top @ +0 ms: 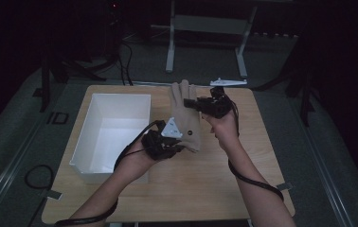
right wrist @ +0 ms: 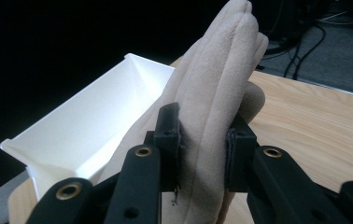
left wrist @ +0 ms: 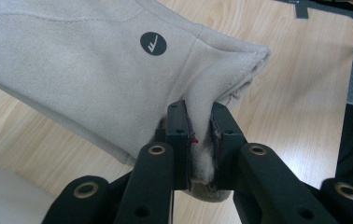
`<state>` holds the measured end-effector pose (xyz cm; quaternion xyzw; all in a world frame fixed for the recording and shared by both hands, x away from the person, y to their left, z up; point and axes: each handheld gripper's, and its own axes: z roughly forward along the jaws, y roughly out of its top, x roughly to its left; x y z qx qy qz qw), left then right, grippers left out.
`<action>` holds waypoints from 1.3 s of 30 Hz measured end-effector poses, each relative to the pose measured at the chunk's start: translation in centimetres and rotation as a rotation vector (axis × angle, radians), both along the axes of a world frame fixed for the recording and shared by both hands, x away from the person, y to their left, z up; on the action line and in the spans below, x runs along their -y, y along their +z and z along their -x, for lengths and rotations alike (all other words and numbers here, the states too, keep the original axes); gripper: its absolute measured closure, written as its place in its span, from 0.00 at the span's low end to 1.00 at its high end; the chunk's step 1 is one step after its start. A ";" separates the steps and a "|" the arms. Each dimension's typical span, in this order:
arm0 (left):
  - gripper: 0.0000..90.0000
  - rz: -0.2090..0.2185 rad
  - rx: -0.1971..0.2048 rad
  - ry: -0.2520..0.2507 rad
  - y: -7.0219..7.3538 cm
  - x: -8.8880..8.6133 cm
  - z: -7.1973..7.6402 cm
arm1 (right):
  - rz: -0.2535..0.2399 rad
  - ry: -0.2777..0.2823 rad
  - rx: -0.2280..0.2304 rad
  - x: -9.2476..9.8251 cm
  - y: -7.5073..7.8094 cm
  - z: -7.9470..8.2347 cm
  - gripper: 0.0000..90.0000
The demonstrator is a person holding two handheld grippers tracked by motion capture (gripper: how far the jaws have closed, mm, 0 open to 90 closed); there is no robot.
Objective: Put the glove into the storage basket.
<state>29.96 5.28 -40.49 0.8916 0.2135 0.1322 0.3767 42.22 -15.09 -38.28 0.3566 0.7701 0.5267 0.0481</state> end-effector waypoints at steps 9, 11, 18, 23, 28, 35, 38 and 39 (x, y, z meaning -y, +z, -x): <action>0.90 0.006 0.003 0.061 -0.1 -3.8 0.8 | -0.004 0.042 -0.001 -4.0 0.2 -0.1 0.80; 0.90 0.003 0.002 0.075 -0.2 -4.6 0.9 | 0.000 0.049 0.002 -4.9 0.2 -0.2 0.80; 0.90 0.003 0.003 0.107 -0.1 -6.7 1.4 | -0.005 0.080 -0.014 -7.9 0.2 -0.4 0.80; 0.90 0.000 0.002 0.139 0.0 -9.0 1.9 | -0.004 0.099 -0.014 -10.1 0.4 -0.3 0.80; 0.90 0.001 -0.004 0.168 -0.3 -10.8 2.3 | 0.006 0.127 -0.015 -12.1 0.3 -0.3 0.80; 0.90 -0.002 -0.019 0.205 -1.0 -13.0 2.7 | 0.008 0.152 -0.029 -14.8 -0.3 -0.3 0.80; 0.90 -0.005 -0.016 0.225 -1.3 -13.6 2.8 | 0.011 0.157 -0.032 -15.5 -0.5 -0.3 0.80; 0.90 -0.001 -0.021 0.242 -1.5 -14.3 3.1 | 0.016 0.163 -0.033 -16.1 -0.8 -0.3 0.80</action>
